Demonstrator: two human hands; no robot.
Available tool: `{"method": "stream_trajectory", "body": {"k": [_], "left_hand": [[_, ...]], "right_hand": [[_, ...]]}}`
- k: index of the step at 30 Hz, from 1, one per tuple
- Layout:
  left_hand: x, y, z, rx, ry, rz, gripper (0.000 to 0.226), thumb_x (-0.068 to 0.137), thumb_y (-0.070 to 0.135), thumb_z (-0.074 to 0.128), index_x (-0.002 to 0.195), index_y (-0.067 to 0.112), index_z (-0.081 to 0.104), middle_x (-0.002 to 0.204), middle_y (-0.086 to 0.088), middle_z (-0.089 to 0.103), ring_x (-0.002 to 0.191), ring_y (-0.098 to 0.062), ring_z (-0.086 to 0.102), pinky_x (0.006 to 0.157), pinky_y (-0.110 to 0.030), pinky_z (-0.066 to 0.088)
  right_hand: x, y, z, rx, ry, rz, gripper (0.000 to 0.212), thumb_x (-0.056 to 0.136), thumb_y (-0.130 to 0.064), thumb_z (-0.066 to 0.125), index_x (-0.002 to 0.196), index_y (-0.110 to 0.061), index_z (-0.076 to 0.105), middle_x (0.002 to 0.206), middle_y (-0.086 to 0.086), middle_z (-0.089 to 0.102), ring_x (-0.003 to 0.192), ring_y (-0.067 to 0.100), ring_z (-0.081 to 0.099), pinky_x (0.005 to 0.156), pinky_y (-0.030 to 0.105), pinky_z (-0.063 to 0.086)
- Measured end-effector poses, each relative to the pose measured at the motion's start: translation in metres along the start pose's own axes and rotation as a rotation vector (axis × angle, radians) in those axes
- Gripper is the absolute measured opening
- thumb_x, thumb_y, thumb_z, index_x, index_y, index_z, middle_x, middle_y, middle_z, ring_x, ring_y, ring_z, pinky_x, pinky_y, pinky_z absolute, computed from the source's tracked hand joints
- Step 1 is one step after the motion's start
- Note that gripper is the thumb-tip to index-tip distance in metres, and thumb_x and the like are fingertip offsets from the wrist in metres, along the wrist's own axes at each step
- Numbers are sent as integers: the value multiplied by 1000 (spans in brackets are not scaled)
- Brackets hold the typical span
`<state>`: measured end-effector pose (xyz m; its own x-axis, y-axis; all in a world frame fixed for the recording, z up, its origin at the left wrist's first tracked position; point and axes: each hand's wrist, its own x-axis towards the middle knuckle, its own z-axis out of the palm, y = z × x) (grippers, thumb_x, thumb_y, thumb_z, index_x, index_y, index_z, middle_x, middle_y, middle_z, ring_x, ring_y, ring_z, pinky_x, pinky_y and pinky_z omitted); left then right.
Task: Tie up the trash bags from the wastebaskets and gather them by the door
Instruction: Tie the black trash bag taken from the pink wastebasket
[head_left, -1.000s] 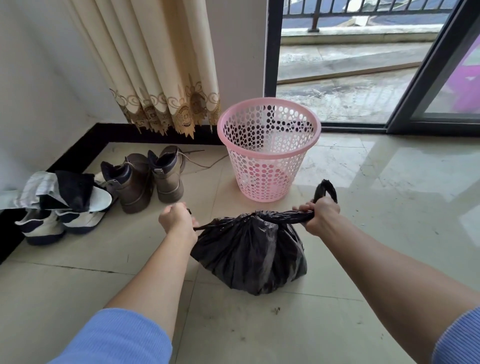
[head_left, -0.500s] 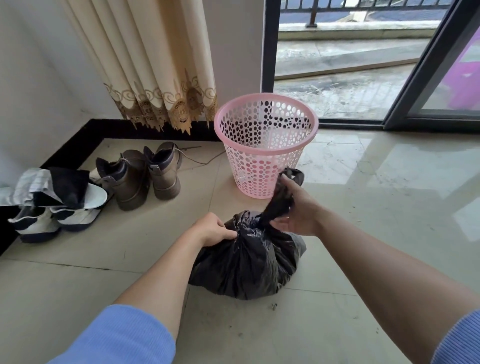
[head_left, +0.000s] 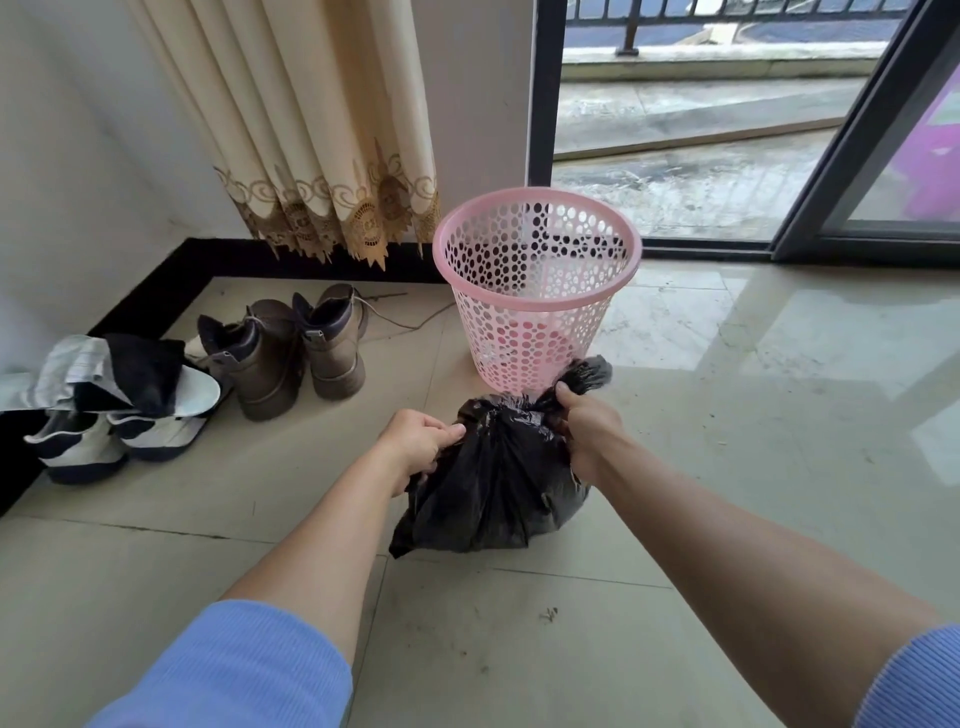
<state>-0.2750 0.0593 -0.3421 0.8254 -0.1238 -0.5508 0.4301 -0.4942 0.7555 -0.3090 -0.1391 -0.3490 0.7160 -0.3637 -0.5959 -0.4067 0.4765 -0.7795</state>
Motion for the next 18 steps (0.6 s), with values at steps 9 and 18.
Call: {"method": "stream_trajectory", "body": {"k": [9,18], "left_hand": [[2,-4,2,293,213,-36,30,82,34,73,91,5,71,98,-24,70,95,-41,66,81,-41,54],[-9,13,-22,-383,-69,-114,15,89,16,66,78,16,56,47,4,49,33,-6,41,42,-13,35]], "right_hand": [[-28,-12,23,-356,-103,-450,15,97,-22,54,92,-15,67,99,13,73,86,20,68,69,38,56],[-14,-23,13,-1054,-267,-666,30,96,-12,45,65,-13,50,62,4,59,58,15,56,62,32,44]]}}
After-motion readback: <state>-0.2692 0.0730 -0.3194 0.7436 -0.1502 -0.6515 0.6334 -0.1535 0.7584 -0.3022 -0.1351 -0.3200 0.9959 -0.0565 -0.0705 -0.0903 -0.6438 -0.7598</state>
